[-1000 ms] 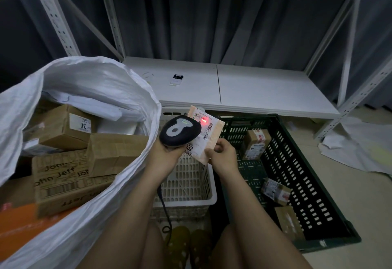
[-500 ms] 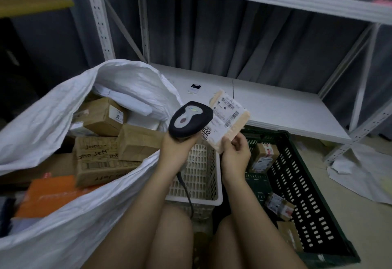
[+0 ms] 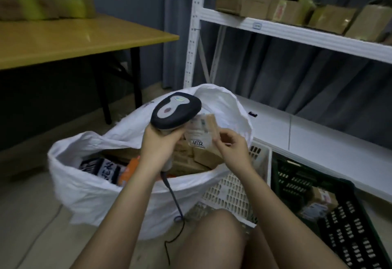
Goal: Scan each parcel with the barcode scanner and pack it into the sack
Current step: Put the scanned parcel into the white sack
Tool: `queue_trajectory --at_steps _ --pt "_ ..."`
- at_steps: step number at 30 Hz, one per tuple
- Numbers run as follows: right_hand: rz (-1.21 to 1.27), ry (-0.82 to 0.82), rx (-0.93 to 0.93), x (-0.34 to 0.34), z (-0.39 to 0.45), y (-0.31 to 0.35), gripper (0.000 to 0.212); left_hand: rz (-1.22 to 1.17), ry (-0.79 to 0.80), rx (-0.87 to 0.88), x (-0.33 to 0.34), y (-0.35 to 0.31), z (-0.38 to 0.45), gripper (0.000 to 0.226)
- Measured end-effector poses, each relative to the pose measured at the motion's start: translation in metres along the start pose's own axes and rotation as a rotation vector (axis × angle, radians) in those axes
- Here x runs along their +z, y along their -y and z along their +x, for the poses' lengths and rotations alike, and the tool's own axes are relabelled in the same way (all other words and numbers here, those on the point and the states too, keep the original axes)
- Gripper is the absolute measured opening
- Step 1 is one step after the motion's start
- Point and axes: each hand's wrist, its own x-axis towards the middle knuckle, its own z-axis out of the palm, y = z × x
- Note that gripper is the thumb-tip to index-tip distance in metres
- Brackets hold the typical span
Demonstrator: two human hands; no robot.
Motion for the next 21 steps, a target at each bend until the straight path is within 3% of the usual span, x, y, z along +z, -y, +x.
queue_trajectory --at_steps 4,6,9,14,17,19,21 --pt "-0.273 0.202 -0.135 0.043 0.007 0.007 0.014 0.092 -0.142 -0.037 -0.065 -0.012 0.002 0.032" --pt "-0.542 0.294 -0.412 0.059 0.011 0.012 0.019 0.134 -0.191 -0.050 -0.093 -0.015 0.001 0.027" --pt "-0.821 0.390 -0.783 0.089 0.020 0.018 0.025 0.189 -0.233 -0.045 -0.128 -0.024 -0.003 0.039" --pt "-1.197 0.608 -0.856 0.143 0.034 0.022 0.033 0.237 -0.266 -0.024 -0.167 -0.032 0.002 0.041" --pt "-1.379 0.793 -0.762 0.163 0.039 0.030 0.030 0.256 -0.273 -0.041 -0.180 -0.031 0.007 0.050" --pt "-1.420 0.751 -0.790 0.174 0.047 0.035 0.027 0.253 -0.286 -0.044 -0.187 -0.027 0.010 0.052" --pt "-1.313 0.590 -0.880 0.181 0.057 0.046 0.036 0.286 -0.320 -0.029 -0.194 -0.024 0.015 0.047"
